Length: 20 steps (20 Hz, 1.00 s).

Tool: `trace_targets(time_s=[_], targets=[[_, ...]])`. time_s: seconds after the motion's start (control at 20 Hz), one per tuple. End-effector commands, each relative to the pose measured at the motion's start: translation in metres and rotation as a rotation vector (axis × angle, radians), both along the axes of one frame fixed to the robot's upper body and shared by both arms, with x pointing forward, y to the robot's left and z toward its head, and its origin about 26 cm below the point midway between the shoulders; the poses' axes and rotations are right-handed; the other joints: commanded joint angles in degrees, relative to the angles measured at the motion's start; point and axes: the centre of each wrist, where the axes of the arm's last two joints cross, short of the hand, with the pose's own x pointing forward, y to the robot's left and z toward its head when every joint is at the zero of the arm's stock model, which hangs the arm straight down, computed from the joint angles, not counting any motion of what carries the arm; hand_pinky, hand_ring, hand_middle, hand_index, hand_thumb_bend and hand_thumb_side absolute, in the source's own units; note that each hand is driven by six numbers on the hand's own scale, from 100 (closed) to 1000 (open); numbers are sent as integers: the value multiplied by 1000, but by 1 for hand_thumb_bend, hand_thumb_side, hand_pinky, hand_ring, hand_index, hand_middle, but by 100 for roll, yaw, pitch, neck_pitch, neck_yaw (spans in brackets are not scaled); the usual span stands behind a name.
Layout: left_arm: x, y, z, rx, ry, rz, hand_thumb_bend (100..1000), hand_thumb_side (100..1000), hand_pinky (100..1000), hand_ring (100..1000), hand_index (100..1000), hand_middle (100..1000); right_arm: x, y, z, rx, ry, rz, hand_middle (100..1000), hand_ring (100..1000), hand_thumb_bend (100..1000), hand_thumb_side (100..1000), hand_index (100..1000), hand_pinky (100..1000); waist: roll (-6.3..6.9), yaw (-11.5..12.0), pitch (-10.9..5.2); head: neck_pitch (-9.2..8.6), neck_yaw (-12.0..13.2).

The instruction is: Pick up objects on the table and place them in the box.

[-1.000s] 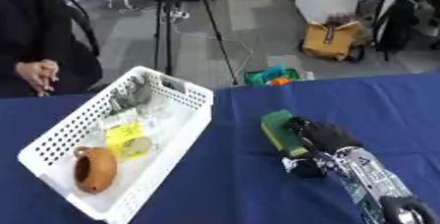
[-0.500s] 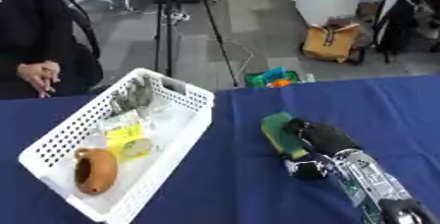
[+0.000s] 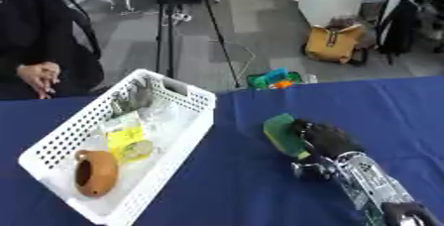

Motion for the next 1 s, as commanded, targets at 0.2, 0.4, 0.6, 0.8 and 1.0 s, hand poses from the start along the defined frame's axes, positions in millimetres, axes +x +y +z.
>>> trace_targets(time_s=[0.2,0.4,0.6,0.8,1.0], targets=[[-2,2,6,11,-26,5,100,899,756,671,754,808,-4,2,17,-5,-83,21,354,320,100,258,570,100,-21,-30,-135,-47,12],[-2,2,6,13,-24,7,100,899,756,671,754,808,-8,3,21,18,-96,38,347,317,100,268,566,100,-31,-44,-165,-43,41],[-2,3,6,16,-23,10,100,899,757,671,754,808,-13,4,31,84,-120,63,327,301,100,289,557,100,-48,-64,-207,-26,99],[-3,4,5,19,-21,14,100,898,757,672,755,808,-20,3,44,150,-140,84,305,291,100,305,550,100,-66,-77,-249,-6,189],[-3,4,5,21,-20,15,100,899,757,673,755,808,-26,2,55,203,-155,101,296,285,100,296,540,100,-77,-81,-276,51,316]])
